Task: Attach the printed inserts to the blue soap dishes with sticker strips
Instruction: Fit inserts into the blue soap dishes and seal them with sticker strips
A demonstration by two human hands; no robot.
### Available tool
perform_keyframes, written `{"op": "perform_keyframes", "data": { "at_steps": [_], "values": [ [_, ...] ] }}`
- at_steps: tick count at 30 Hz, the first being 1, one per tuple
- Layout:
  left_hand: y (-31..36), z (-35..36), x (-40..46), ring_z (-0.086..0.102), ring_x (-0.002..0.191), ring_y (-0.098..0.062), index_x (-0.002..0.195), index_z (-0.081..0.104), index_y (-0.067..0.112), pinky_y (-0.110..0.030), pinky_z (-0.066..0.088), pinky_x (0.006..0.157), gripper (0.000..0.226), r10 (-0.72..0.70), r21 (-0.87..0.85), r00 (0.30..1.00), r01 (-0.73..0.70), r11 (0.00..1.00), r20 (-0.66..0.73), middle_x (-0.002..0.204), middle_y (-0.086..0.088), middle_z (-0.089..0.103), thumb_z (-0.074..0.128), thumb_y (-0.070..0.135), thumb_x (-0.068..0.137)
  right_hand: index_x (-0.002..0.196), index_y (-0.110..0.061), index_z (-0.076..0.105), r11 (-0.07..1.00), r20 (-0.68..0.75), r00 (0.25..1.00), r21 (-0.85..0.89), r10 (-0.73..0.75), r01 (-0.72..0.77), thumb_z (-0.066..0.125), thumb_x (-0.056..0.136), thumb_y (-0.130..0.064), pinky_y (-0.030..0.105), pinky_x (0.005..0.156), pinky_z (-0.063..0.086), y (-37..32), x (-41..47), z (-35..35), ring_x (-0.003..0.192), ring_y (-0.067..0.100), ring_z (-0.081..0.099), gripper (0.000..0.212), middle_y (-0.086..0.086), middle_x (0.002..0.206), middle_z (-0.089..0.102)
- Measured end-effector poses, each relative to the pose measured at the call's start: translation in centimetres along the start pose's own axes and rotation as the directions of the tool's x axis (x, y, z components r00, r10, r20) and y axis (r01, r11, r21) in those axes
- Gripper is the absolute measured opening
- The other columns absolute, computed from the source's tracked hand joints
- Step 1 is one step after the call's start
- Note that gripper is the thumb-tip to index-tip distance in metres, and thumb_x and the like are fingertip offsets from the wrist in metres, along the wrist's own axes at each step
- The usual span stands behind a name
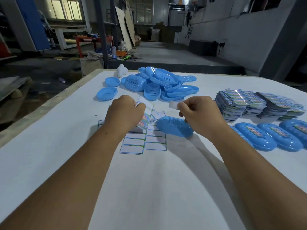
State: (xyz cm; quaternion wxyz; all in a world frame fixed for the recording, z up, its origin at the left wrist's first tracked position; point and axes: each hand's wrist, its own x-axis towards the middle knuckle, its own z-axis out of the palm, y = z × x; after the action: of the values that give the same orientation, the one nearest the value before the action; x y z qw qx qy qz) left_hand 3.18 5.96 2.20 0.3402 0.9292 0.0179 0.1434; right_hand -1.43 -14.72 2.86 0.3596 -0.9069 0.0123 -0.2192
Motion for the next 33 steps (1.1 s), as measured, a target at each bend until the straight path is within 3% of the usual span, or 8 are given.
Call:
{"op": "perform_keyframes", "data": {
  "at_steps": [3, 6, 9, 11, 14, 20, 28, 33],
  "values": [
    [-0.6, -0.1, 0.0, 0.06, 0.08, -0.027, 0.09, 0.061, 0.012, -0.033, 0.042, 0.061, 0.032, 0.024, 0.379, 1.0, -0.021, 0.925, -0.002, 0.086, -0.006, 0.064, 0.056, 0.044, 0.09, 0.071, -0.01, 0.072, 1.0, -0.011, 1.0, 0.0, -0.01, 0.01, 0.061, 0.086, -0.033, 0.04, 0.064, 0.056, -0.1, -0.2, 0.3, 0.066, 0.022, 0.065, 0.029, 0.002, 0.067, 0.07],
    [-0.3, -0.4, -0.1, 0.056, 0.082, -0.023, 0.101, 0.065, 0.019, -0.033, 0.04, 0.063, 0.031, 0.071, 0.464, 0.995, -0.031, 0.885, -0.069, 0.095, -0.003, 0.063, 0.058, 0.048, 0.093, 0.069, -0.012, 0.071, 1.0, -0.028, 1.0, 0.006, -0.009, 0.009, 0.063, 0.084, -0.033, 0.035, 0.057, 0.053, -0.2, -0.2, 0.4, 0.067, 0.017, 0.061, 0.028, 0.0, 0.064, 0.069],
    [0.6, -0.3, -0.3, 0.063, 0.079, -0.013, 0.082, 0.067, 0.025, -0.027, 0.046, 0.066, 0.019, 0.161, 0.073, 0.977, -0.152, 0.986, -0.141, 0.081, 0.007, 0.068, 0.065, 0.043, 0.089, 0.065, -0.012, 0.069, 1.0, -0.052, 0.998, 0.024, -0.019, 0.02, 0.063, 0.081, -0.032, 0.029, 0.052, 0.046, -0.3, -0.3, 0.6, 0.055, 0.011, 0.055, 0.026, -0.002, 0.062, 0.067],
    [1.5, 0.0, -1.0, 0.06, 0.063, 0.001, 0.069, 0.067, 0.024, -0.016, 0.045, 0.058, 0.022, 0.221, -0.243, 0.974, -0.228, 0.943, -0.055, 0.062, 0.013, 0.065, 0.07, 0.039, 0.085, 0.064, -0.014, 0.067, 0.999, -0.066, 0.998, 0.041, -0.022, 0.024, 0.063, 0.08, -0.032, 0.026, 0.05, 0.043, -0.4, -0.4, 0.7, 0.051, 0.005, 0.051, 0.024, -0.005, 0.061, 0.065],
    [2.6, 0.7, -2.3, 0.058, 0.056, 0.001, 0.069, 0.072, 0.026, -0.014, 0.048, 0.056, 0.019, 0.342, -0.456, 0.937, -0.277, 0.846, 0.066, 0.061, 0.014, 0.067, 0.074, 0.037, 0.085, 0.06, -0.015, 0.065, 0.996, -0.073, 0.996, 0.072, -0.042, 0.048, 0.067, 0.08, -0.034, 0.021, 0.047, 0.037, -0.5, -0.5, 0.7, 0.047, 0.004, 0.047, 0.027, -0.009, 0.053, 0.061],
    [2.8, 1.2, -2.8, 0.068, 0.075, -0.013, 0.073, 0.072, 0.032, -0.04, 0.059, 0.076, 0.016, 0.383, -0.475, 0.919, -0.297, 0.828, 0.094, 0.072, 0.01, 0.072, 0.072, 0.032, 0.089, 0.06, -0.016, 0.065, 0.992, -0.065, 0.997, 0.113, -0.053, 0.06, 0.071, 0.082, -0.034, 0.021, 0.048, 0.036, -0.5, -0.4, 0.6, 0.046, 0.004, 0.046, 0.029, -0.012, 0.049, 0.057],
    [2.6, 1.3, -2.6, 0.071, 0.081, -0.006, 0.075, 0.072, 0.037, -0.025, 0.06, 0.078, 0.016, 0.371, -0.534, 0.918, -0.244, 0.809, 0.142, 0.078, 0.015, 0.075, 0.074, 0.028, 0.088, 0.067, -0.016, 0.072, 0.984, -0.026, 0.999, 0.174, -0.04, 0.044, 0.068, 0.085, -0.03, 0.032, 0.054, 0.047, -0.8, -0.6, 0.4, 0.055, 0.017, 0.058, 0.024, -0.001, 0.062, 0.069],
    [2.5, 0.9, -2.5, 0.067, 0.076, -0.006, 0.071, 0.077, 0.038, -0.014, 0.052, 0.061, 0.016, 0.329, -0.572, 0.939, -0.216, 0.792, 0.101, 0.075, 0.009, 0.074, 0.074, 0.04, 0.087, 0.082, -0.023, 0.078, 0.969, 0.052, 0.992, 0.226, -0.112, 0.098, 0.067, 0.096, -0.037, 0.016, 0.05, 0.044, -0.6, -0.7, 0.3, 0.053, 0.002, 0.059, 0.022, -0.012, 0.069, 0.073]
  ]
}}
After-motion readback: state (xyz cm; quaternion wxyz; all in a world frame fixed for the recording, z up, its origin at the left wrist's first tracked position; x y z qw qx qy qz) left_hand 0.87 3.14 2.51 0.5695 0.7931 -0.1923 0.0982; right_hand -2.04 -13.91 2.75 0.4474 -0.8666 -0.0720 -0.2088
